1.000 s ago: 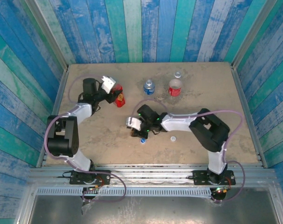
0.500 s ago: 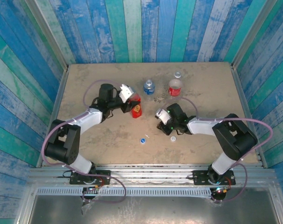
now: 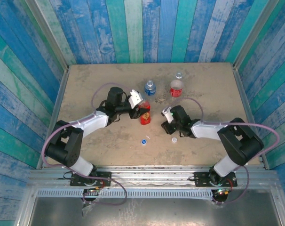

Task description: Screw on the bottle caps

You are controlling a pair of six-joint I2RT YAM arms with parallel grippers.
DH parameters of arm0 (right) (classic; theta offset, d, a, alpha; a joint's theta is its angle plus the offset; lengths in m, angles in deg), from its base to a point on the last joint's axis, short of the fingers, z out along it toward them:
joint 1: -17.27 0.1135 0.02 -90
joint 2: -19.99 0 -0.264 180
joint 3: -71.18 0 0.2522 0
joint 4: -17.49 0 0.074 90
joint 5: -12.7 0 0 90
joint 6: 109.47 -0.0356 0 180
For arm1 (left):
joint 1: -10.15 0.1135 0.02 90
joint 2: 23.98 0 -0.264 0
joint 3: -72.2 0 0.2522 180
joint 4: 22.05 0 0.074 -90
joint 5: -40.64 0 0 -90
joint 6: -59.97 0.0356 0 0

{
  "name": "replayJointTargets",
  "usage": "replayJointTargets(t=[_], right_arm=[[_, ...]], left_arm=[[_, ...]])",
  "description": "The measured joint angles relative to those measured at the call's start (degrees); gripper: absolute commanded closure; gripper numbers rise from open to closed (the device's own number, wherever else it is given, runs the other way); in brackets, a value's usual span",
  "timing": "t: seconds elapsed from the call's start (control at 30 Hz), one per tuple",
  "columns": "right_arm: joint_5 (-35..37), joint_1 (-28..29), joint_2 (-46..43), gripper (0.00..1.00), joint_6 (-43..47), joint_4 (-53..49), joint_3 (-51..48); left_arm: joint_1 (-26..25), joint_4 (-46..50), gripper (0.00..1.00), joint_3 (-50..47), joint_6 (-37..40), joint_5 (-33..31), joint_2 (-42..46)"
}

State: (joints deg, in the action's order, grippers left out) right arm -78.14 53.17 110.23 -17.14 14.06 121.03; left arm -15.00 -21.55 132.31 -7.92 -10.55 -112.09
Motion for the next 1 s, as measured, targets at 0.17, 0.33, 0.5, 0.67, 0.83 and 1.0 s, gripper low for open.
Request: replayJointTargets(t=[0.17, 0.33, 0.5, 0.67, 0.83, 1.0], right_arm=[[-1.05, 1.16, -7.58, 0.22, 0.07, -0.42, -0.2], [-1.79, 2.78, -10.71, 0.18, 0.22, -0.96, -0.04], [-1.86, 3.06, -12.24, 0.16, 0.02, -1.27, -0.04], [-1.73, 3.08, -14.56, 0.16, -1.4, -1.05, -0.24], [-1.77, 3.56, -17.03, 0.16, -3.63, 0.5, -2.73], [-1.4, 5.31, -20.72, 0.16, -5.53, 1.33, -6.29]], left_arm=[[0.0, -2.38, 0.18, -1.03, -1.66, 1.38, 0.0], [0.0, -10.56, 0.03, -6.34, -5.55, 2.23, 0.0], [0.0, -21.14, 0.01, -11.5, -9.57, 2.01, 0.0], [0.0, -33.18, 0.06, -15.5, -13.2, 1.46, -0.04], [0.0, -43.8, 0.15, -17.11, -15.23, 1.31, -1.53], [0.0, -47.82, 0.27, -17.11, -16.02, 2.75, -5.7]])
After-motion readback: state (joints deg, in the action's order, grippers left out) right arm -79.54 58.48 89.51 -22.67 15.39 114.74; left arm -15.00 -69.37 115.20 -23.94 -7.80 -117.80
